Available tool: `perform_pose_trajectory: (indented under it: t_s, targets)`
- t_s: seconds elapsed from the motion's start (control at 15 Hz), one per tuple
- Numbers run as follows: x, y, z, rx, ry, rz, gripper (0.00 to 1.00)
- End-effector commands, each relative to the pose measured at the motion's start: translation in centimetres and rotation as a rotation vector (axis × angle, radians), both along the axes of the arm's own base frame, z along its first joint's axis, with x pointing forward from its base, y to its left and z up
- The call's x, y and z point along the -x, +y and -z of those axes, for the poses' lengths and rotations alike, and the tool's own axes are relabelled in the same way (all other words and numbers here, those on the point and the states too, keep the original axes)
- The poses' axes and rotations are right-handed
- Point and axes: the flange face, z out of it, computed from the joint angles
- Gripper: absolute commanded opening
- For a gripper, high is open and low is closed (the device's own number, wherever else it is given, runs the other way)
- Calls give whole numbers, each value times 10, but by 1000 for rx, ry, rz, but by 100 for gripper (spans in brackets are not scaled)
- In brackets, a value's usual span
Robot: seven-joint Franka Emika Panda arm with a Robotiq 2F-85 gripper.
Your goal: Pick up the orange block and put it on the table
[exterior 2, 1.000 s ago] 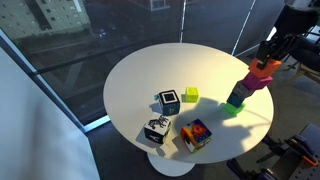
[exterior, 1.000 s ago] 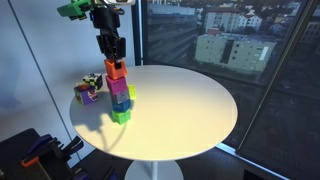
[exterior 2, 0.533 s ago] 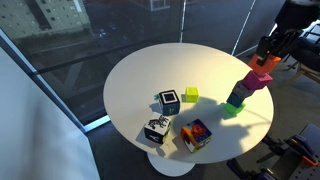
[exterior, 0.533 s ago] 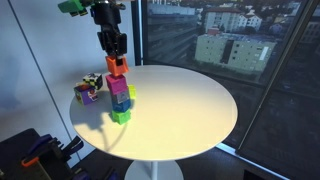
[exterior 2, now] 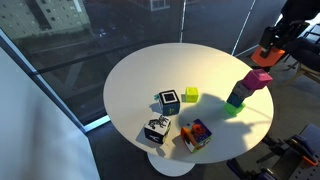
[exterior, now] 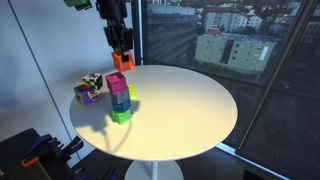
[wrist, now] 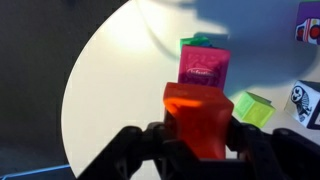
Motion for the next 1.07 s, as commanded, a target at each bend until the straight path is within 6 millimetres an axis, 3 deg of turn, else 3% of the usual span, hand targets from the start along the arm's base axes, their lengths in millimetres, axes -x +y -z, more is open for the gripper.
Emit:
perform_pose_trajectory:
  t_s: [0.0, 0.53, 1.0]
  targets:
    - [-1, -16, -10, -3, 4, 54, 20]
    - [5, -61, -8, -10, -1, 172, 20]
    - [9, -100, 5, -10, 17, 258, 20]
